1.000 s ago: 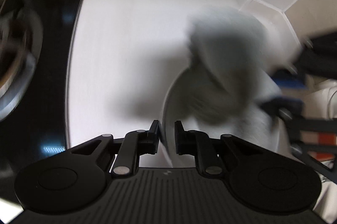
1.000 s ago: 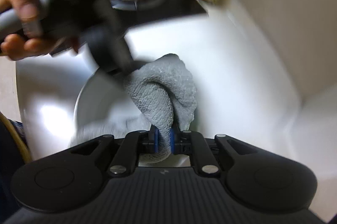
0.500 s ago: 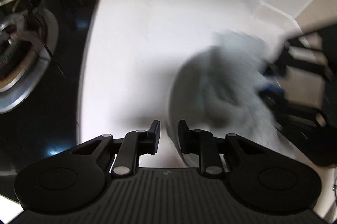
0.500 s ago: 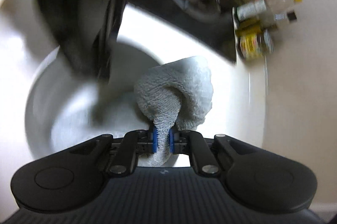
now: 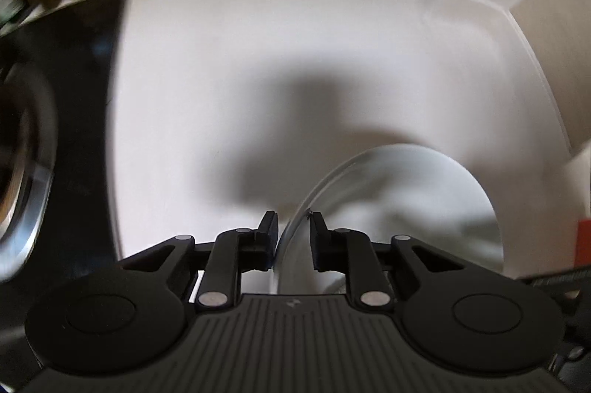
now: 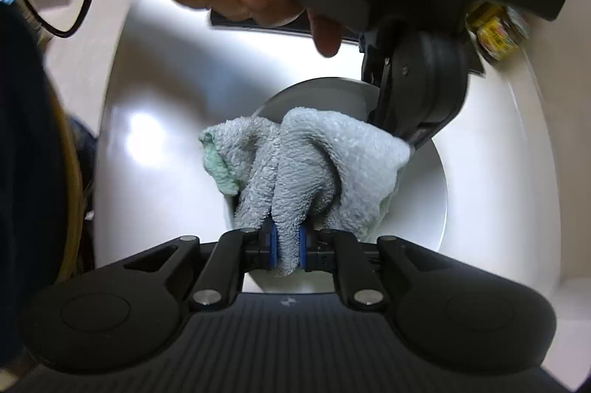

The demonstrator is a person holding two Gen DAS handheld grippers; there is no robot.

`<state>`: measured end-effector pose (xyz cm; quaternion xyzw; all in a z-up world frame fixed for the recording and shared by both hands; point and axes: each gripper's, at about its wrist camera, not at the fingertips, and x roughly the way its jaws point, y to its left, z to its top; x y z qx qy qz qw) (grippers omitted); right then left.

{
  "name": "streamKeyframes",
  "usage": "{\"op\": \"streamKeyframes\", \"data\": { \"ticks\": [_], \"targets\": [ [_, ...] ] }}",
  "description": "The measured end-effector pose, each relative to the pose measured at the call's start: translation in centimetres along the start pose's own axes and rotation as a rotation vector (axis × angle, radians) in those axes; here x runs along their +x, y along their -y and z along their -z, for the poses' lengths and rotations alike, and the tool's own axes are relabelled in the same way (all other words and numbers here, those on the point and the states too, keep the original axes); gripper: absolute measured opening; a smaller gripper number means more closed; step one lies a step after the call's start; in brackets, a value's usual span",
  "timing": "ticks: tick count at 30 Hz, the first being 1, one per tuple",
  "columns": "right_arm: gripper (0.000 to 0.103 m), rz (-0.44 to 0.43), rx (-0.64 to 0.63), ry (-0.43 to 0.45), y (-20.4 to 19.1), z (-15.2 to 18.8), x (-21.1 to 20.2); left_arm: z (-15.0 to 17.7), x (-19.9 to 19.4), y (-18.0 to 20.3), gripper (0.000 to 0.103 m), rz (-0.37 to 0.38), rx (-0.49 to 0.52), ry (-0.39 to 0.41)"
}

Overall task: Clean bowl
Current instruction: 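Wipe the bowl interior with the towel in the right tool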

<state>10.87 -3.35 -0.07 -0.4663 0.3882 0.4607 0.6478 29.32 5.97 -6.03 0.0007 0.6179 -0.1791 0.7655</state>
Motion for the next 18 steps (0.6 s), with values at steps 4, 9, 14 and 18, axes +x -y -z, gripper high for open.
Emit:
{"op": "streamKeyframes", "data": {
  "ticks": [4,9,14,18],
  "targets": [
    [0.009,0.002,-0.026,0.061,-0.4,0.9,-0.5,-1.9,0.9,0.4,0.027,0.052,0.018,-0.055],
    [0.008,0.042,0.269,0.041,2.8,1.0,0.3,-1.7,0.7,-0.7,0.024,0.072,-0.098,-0.073],
    [0.009,0.152,0.576,0.066,4.9,-0.7,1.6,-1.5,0.3,-1.4,0.022,0.084,-0.126,-0.053],
    [0.009,0.169,0.496,0.133,4.0,-2.6,1.6,-1.1,0.4,-1.6,0.021,0.087,-0.120,-0.045]
  ]
}}
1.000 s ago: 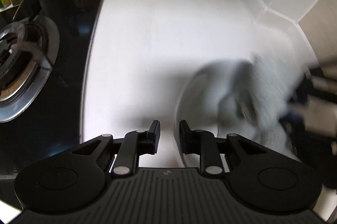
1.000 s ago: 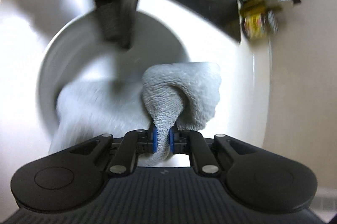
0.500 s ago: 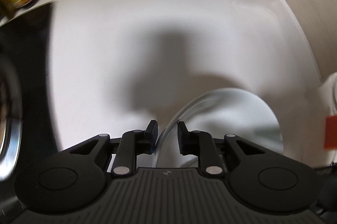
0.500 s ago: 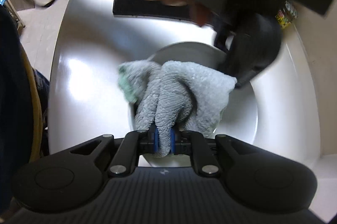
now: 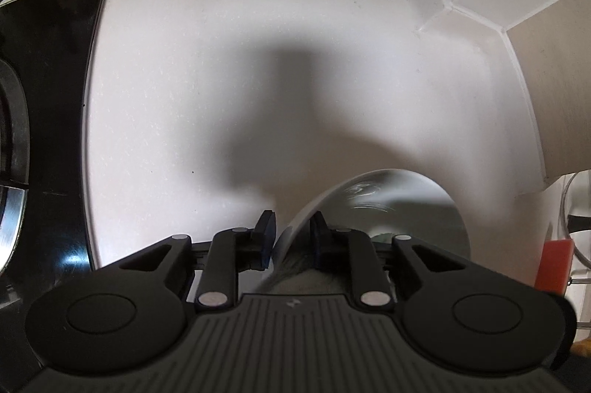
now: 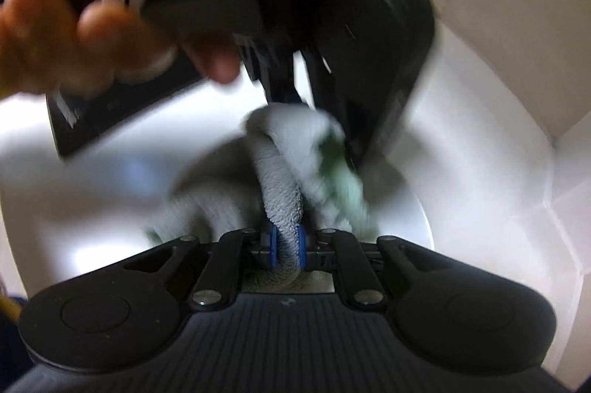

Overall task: Clean bowl
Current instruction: 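Wipe the bowl interior with the towel in the right tool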

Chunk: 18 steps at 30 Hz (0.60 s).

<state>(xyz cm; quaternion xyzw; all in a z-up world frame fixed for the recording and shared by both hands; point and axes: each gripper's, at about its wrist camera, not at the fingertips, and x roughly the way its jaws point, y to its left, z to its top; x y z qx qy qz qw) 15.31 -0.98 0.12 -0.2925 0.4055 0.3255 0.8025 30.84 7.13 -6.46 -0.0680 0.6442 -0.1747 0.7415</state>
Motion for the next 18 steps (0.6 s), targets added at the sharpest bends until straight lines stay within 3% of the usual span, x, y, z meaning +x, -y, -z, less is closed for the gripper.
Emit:
{"op": "streamKeyframes", "data": {
  "ticks": [2,5,9,12,13,15,18],
  "targets": [
    [0.009,-0.010,-0.134,0.044,-1.3,0.1,-0.3,0.2,0.1,0.0,0.025,-0.014,0.014,-0.001],
    [0.009,-0.109,-0.426,0.126,-2.7,1.9,-1.7,0.5,0.4,-0.2,0.027,-0.014,0.020,-0.010],
    [0.009,-0.263,-0.613,0.116,-2.0,4.0,-3.8,0.5,0.4,-1.0,0.025,0.023,-0.021,-0.012],
    [0.008,-0.305,-0.603,-0.008,0.0,4.5,-5.0,1.1,0.3,-1.5,0.016,0.037,-0.048,-0.020],
    [0.008,-0.279,-0.540,-0.051,1.0,4.4,-5.0,1.3,0.2,-1.6,0.015,0.037,-0.055,-0.021],
    [0.008,-0.228,-0.392,-0.075,2.1,3.8,-4.7,1.5,0.0,-1.6,0.014,0.035,-0.066,-0.015],
    [0.008,-0.182,-0.137,-0.016,2.8,2.4,-3.5,1.7,-0.3,-1.6,0.014,0.030,-0.080,-0.007]
  ]
}}
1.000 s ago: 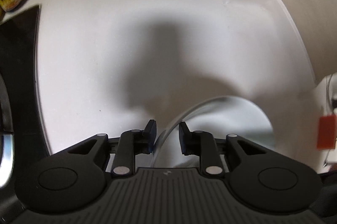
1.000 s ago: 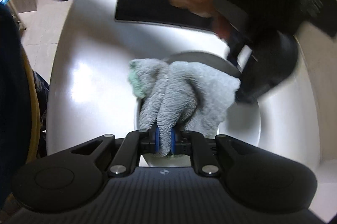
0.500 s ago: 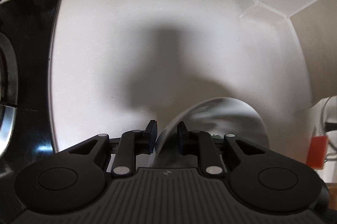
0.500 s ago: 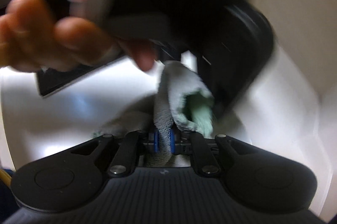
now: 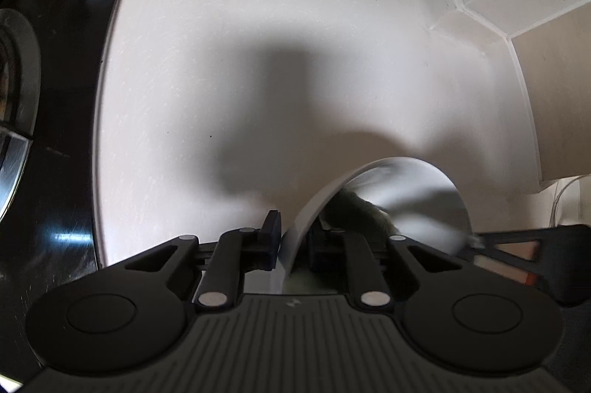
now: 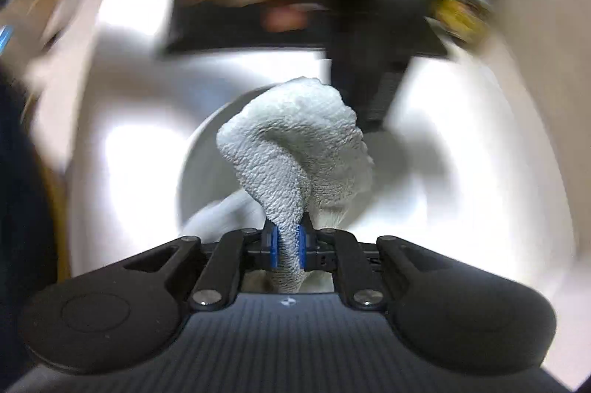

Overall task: Clean bowl
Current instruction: 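Wipe the bowl interior with the towel in the right tool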

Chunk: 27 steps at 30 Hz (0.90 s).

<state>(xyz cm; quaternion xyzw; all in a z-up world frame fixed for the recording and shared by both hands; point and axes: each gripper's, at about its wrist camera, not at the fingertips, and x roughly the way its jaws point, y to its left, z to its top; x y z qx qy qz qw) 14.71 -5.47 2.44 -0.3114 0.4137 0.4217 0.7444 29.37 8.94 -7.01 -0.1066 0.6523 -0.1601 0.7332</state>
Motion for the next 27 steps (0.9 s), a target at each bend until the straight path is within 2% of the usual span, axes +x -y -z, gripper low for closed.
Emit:
{"op": "streamKeyframes", "data": {
  "ticks": [2,4,8,11,14,16,18,19,20,22,25,26,27],
  "targets": [
    [0.009,-0.028,0.204,0.063,0.4,-0.7,1.1,0.2,-0.1,0.1,0.014,-0.014,0.002,0.010],
    [0.009,-0.073,0.296,0.090,0.5,-0.5,1.5,0.3,-0.4,0.0,0.015,-0.016,0.001,0.024],
    [0.009,-0.278,0.242,0.108,0.8,0.3,1.2,0.4,0.0,0.5,0.024,-0.045,0.007,0.052],
    [0.010,-0.396,0.100,0.008,0.3,0.3,0.8,0.5,0.4,1.0,0.026,-0.074,0.035,0.065],
    [0.010,-0.421,-0.013,-0.118,0.4,-1.0,1.0,0.5,0.5,0.9,0.027,-0.071,0.042,0.069],
    [0.009,-0.392,-0.060,-0.210,0.9,-2.2,1.1,0.7,0.3,0.5,0.026,-0.069,0.048,0.076],
    [0.009,-0.286,-0.120,-0.292,0.7,-2.8,0.4,1.0,0.1,0.5,0.019,-0.071,0.063,0.080],
    [0.009,-0.212,-0.150,-0.318,0.5,-3.0,0.0,1.2,0.0,0.6,0.010,-0.066,0.078,0.080],
    [0.009,-0.147,-0.167,-0.325,0.5,-3.3,-0.4,1.4,-0.2,0.8,0.007,-0.066,0.090,0.081],
    [0.009,-0.058,-0.130,-0.303,1.2,-4.1,-0.8,2.2,-0.8,1.4,0.007,-0.065,0.121,0.088],
    [0.009,-0.010,0.009,-0.199,4.1,-6.1,0.0,3.4,-1.3,1.6,0.011,-0.062,0.114,0.084],
    [0.009,-0.004,0.044,-0.161,4.8,-6.1,0.1,3.7,-1.4,1.5,0.012,-0.055,0.105,0.083],
    [0.009,0.000,0.054,-0.138,5.1,-4.0,0.3,3.9,-1.4,1.3,0.013,-0.047,0.096,0.084]
  ]
}}
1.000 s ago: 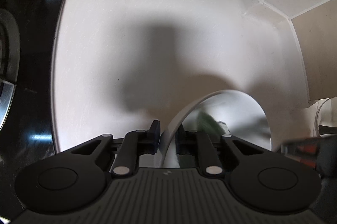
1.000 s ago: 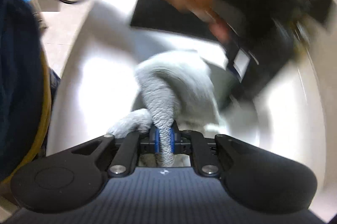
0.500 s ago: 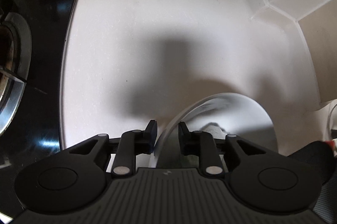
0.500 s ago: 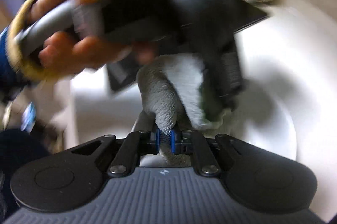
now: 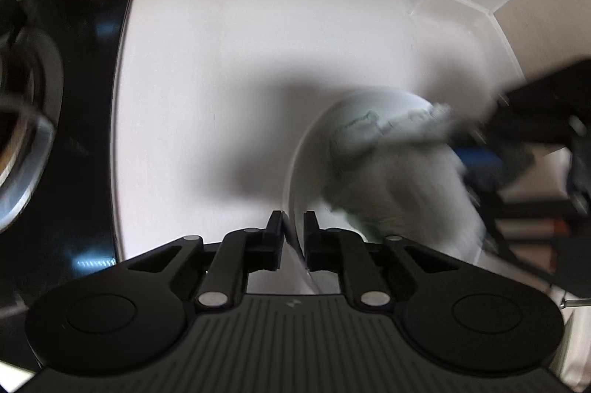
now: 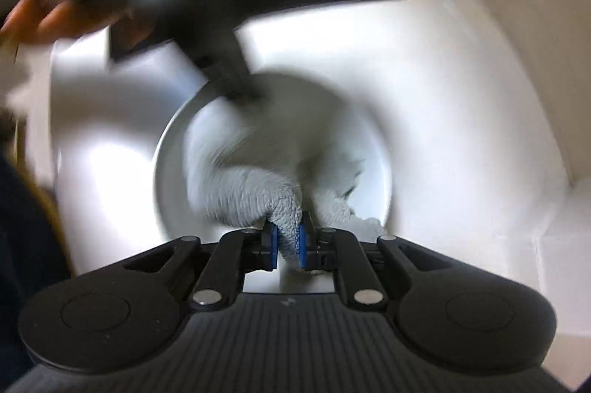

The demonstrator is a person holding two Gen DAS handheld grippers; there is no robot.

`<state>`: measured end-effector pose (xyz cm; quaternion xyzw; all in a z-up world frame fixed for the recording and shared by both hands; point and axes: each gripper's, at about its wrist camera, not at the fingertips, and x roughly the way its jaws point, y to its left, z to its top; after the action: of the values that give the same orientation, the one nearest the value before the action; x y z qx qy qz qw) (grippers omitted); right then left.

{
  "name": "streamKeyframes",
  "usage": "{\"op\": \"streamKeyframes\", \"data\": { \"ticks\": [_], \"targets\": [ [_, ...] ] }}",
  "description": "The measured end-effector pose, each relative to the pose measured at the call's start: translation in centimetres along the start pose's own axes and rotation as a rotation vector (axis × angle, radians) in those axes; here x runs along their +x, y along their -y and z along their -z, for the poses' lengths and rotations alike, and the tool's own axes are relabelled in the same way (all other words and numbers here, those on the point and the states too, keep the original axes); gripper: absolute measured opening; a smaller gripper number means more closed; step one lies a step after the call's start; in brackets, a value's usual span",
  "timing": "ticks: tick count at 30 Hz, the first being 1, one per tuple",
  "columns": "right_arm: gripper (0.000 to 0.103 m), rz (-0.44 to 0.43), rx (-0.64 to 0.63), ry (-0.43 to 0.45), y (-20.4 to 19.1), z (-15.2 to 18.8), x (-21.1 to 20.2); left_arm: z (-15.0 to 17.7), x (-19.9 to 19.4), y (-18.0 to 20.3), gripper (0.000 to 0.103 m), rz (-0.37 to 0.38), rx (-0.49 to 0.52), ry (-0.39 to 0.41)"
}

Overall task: Clean bowl
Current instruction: 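Wipe the bowl interior with the towel in the right tool, then rub the towel around the bowl rim with the right tool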

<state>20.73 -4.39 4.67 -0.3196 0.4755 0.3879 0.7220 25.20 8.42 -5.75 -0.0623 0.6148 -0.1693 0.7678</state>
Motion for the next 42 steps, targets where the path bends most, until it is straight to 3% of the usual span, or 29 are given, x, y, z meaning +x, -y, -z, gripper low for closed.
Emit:
{"op": "streamKeyframes", "data": {
  "ticks": [2,5,9,12,13,17,20,23,25,31,34,36,39,42],
  "targets": [
    [0.009,0.030,0.010,0.078,0.8,-1.3,1.9,0.3,0.0,-0.2,0.014,0.013,-0.006,0.005],
    [0.008,0.076,-0.007,0.106,0.5,-1.9,5.1,0.3,-0.1,-0.2,0.016,0.009,0.008,0.011],
    [0.009,0.106,-0.054,0.087,0.8,-1.9,6.6,0.3,0.0,-0.2,0.017,-0.007,0.000,0.032],
    [0.010,0.090,-0.150,0.021,-1.2,-0.9,6.9,0.1,0.3,-0.1,0.017,-0.070,-0.016,0.078],
    [0.010,0.054,-0.166,0.003,-1.3,-0.8,6.8,0.0,0.5,-0.1,0.014,-0.080,-0.021,0.084],
    [0.010,-0.137,-0.219,-0.045,-1.8,0.0,6.5,-0.4,1.1,0.3,0.030,-0.121,-0.016,0.102],
    [0.010,-0.289,-0.266,-0.032,-2.6,1.6,4.8,-0.5,1.2,0.7,0.030,-0.146,0.001,0.108],
    [0.009,-0.422,-0.197,0.014,-2.1,2.6,2.8,-0.5,1.1,0.5,0.026,-0.142,-0.008,0.103],
    [0.009,-0.419,-0.156,0.065,-1.5,3.3,1.0,-0.4,0.9,0.1,0.022,-0.129,-0.019,0.092],
    [0.009,-0.161,-0.036,0.205,2.3,4.4,-5.9,1.1,-1.3,-0.9,0.014,-0.085,-0.041,0.102],
    [0.009,-0.084,-0.040,0.260,3.6,3.6,-7.8,1.7,-2.3,-0.8,0.014,-0.085,-0.041,0.125],
    [0.009,-0.086,-0.073,0.271,4.1,2.2,-7.8,2.1,-2.6,-0.7,0.014,-0.090,-0.039,0.136],
    [0.009,-0.108,-0.122,0.211,3.7,0.5,-6.0,2.5,-2.5,-0.6,0.014,-0.095,-0.039,0.141],
    [0.010,-0.100,-0.174,0.064,2.4,-1.0,-1.1,2.9,-2.3,-0.7,0.014,-0.089,-0.048,0.137]
  ]
}}
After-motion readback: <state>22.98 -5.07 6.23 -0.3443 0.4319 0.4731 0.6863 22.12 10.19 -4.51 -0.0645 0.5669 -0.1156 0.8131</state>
